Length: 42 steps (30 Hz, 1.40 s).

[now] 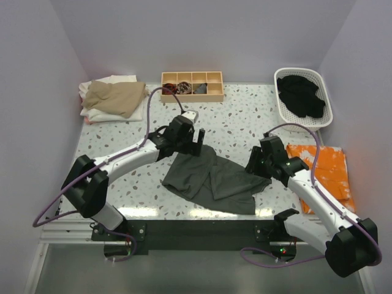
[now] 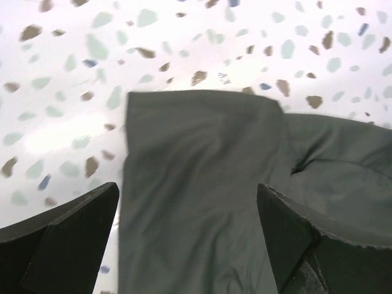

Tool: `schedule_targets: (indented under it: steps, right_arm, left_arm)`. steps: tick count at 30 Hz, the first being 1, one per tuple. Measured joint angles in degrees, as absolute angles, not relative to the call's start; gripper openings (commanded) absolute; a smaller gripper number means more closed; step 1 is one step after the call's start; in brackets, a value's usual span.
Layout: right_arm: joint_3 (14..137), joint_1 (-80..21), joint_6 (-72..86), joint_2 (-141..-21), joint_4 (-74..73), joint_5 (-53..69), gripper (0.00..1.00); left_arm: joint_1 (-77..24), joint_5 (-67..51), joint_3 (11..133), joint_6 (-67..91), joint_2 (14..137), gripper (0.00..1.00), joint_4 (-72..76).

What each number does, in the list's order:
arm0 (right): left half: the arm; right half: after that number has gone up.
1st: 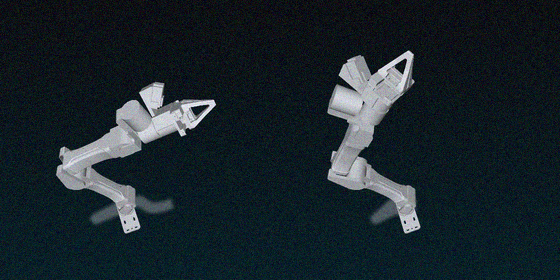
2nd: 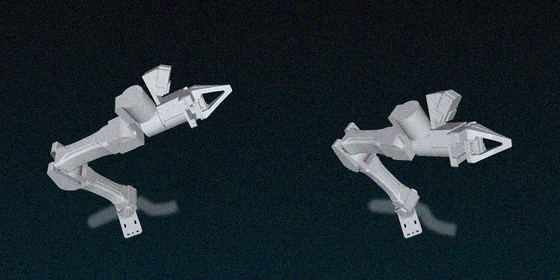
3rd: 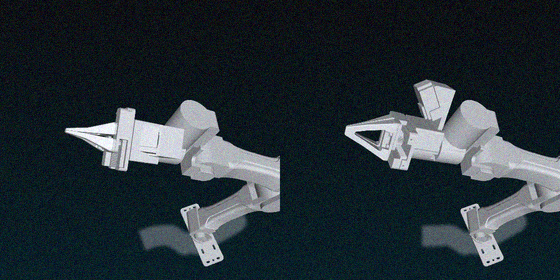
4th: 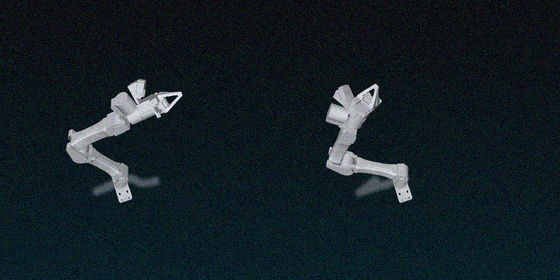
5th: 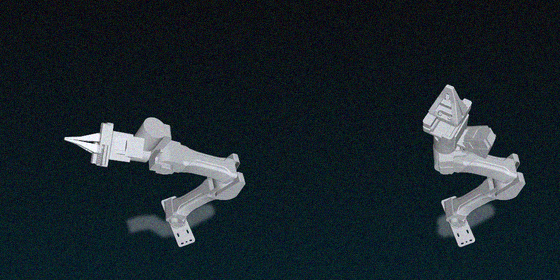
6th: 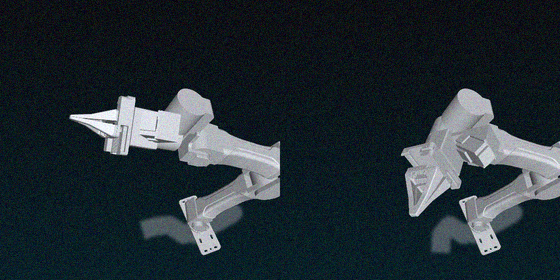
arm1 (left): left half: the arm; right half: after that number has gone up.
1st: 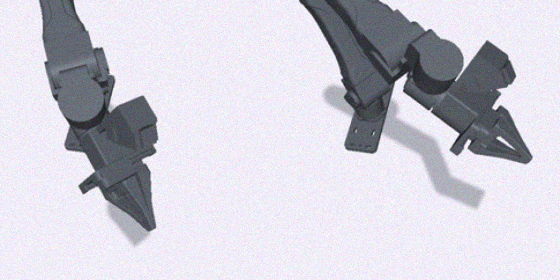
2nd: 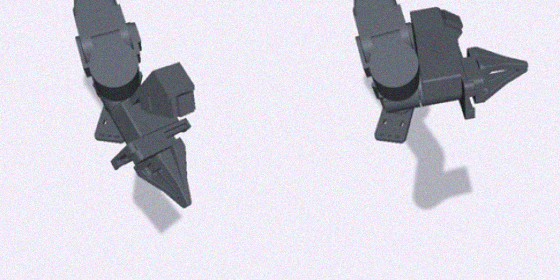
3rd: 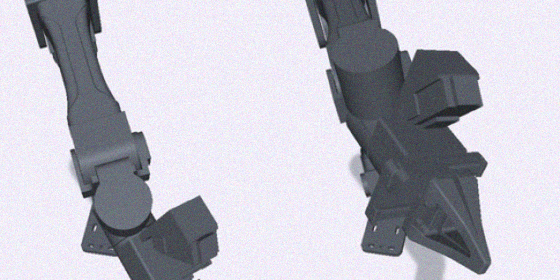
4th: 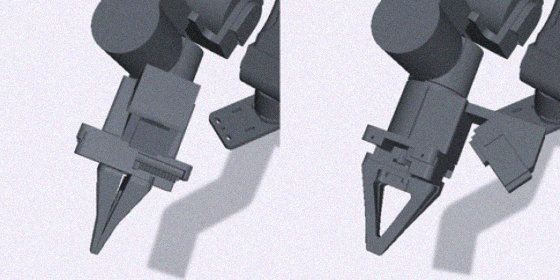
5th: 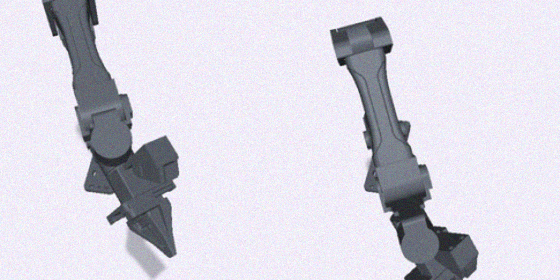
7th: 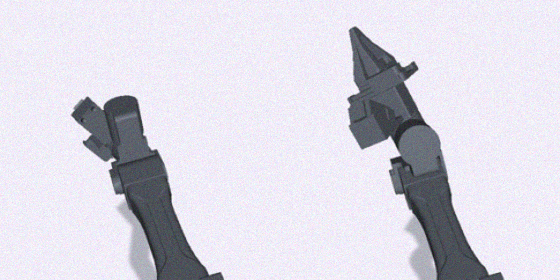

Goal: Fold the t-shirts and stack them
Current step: Flatten out the tshirt

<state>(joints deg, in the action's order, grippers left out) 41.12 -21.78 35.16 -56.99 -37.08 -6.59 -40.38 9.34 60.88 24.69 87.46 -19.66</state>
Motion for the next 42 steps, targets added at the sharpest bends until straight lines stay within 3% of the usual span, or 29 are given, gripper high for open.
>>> schedule_targets:
  steps: [15, 35, 37, 38, 42]
  right_arm:
    - [33.5, -22.6, 41.2, -46.4, -40.1, 4.2, 0.47]
    - [28.5, -23.2, 44.0, -50.8, -37.7, 1.5, 0.57]
    - [28.5, -23.2, 43.9, -51.8, -36.4, 0.8, 0.54]
    - [28.5, -23.2, 43.9, -52.5, -35.7, 0.5, 0.36]
    - [28.4, -23.2, 43.3, -54.1, -33.3, 0.3, 0.07]
  left_arm:
    - [-43.9, -1.6, 63.7, 23.3, 100.1, 1.0, -13.7]
    - [-44.4, -2.8, 68.4, 21.4, 107.0, 1.0, -13.3]
    - [-44.4, -2.8, 68.4, 21.4, 107.0, 1.0, -13.3]
    - [-44.4, -2.8, 68.4, 21.4, 107.0, 1.0, -13.3]
    - [-44.4, -2.8, 68.4, 21.3, 107.0, 1.0, -13.3]
